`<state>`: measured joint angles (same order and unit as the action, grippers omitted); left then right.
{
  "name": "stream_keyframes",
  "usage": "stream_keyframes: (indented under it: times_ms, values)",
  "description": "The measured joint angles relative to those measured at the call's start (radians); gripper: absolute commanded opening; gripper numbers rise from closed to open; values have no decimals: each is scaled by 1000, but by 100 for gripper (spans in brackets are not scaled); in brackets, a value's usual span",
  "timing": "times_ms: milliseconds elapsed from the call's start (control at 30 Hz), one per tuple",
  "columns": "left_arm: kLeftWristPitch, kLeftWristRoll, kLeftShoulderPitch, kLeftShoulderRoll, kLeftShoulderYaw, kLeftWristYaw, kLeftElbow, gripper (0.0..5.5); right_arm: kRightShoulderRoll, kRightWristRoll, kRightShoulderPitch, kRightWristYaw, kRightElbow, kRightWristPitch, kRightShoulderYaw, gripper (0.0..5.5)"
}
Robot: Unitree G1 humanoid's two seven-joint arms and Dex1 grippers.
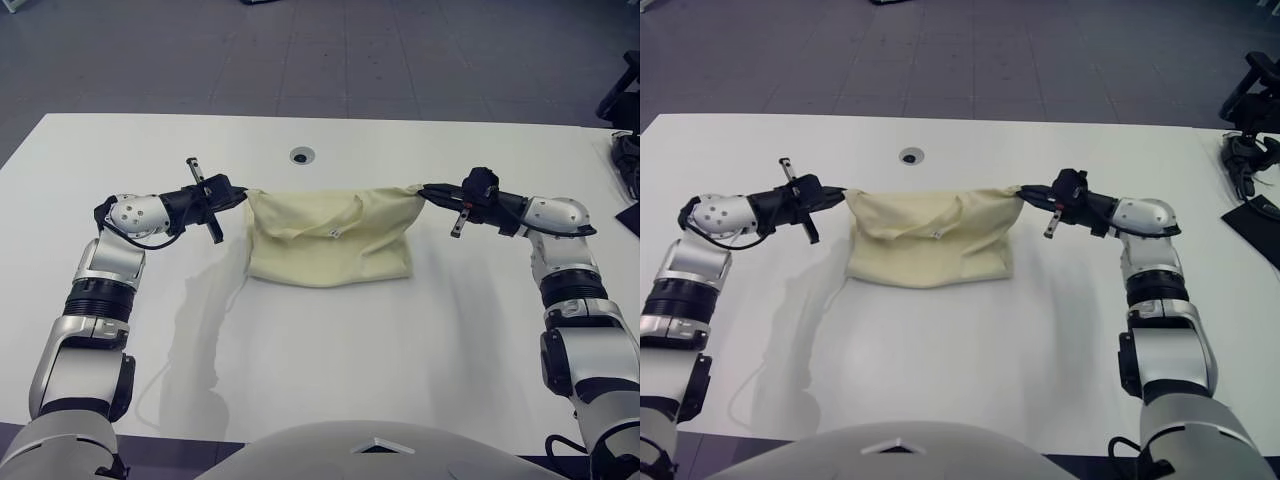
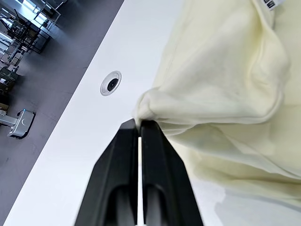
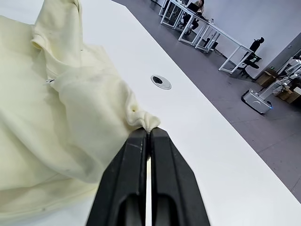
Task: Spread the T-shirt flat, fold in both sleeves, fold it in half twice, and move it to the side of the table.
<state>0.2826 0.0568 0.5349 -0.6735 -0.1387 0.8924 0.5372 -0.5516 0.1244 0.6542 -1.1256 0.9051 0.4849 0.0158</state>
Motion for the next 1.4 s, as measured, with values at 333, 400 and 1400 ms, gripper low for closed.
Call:
stream_keyframes:
  times_ms: [333,400,1400]
  values:
    - [1,23,30,41,-6,-62,99,0,57,-72,78,150,138,34,5,3]
    - [-3,30,53,60,-4,-96,128,0,73,-92,101,200,163,36,5,33]
    - [-248,-60,54,151,239,-515,-14,504,138,-624,230,709,262,103,356,529]
